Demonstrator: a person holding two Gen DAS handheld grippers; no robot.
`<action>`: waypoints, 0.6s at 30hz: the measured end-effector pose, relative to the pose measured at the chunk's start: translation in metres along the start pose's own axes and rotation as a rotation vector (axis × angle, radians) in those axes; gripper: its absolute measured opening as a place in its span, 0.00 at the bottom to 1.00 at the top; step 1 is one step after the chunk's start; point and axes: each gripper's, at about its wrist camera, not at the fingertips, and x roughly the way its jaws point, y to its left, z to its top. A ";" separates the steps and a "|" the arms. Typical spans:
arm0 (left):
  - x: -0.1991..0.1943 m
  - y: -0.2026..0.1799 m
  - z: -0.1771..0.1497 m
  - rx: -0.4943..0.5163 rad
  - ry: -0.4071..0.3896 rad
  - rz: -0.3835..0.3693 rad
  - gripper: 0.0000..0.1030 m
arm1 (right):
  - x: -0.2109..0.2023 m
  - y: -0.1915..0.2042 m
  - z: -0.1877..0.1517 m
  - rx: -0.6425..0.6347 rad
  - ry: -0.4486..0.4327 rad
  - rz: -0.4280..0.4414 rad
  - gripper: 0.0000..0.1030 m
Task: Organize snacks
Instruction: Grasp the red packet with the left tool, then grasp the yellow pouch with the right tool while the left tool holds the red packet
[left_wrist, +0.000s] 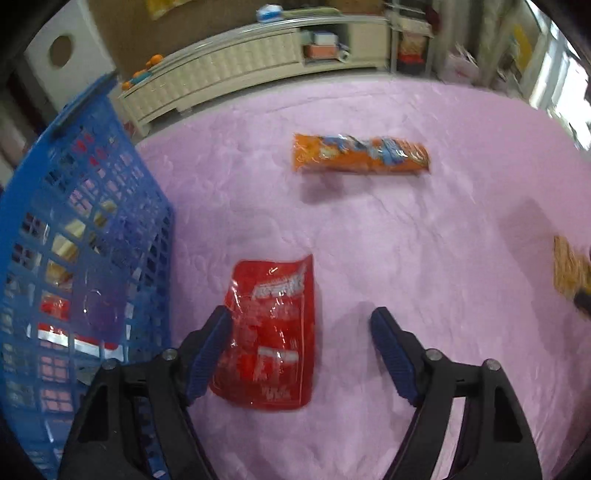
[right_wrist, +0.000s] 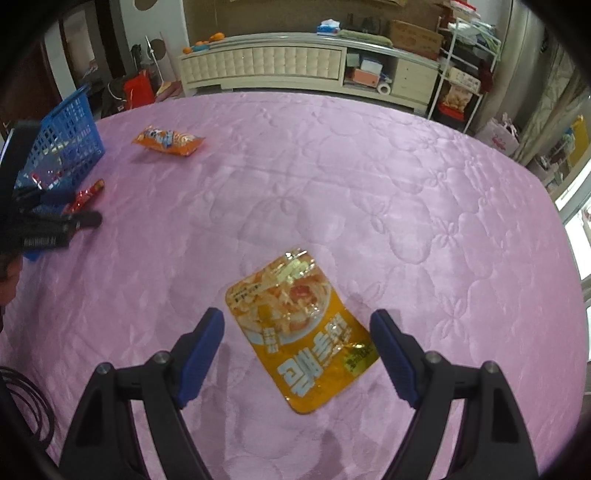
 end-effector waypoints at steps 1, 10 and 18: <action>0.000 0.003 0.001 -0.030 -0.004 -0.004 0.64 | -0.002 0.000 -0.001 0.000 -0.006 0.000 0.82; -0.006 0.009 0.000 -0.020 0.003 -0.004 0.25 | -0.005 -0.009 0.001 0.027 -0.025 0.006 0.82; -0.019 -0.010 -0.015 0.008 0.003 -0.081 0.22 | -0.008 -0.011 0.003 0.008 -0.028 0.065 0.82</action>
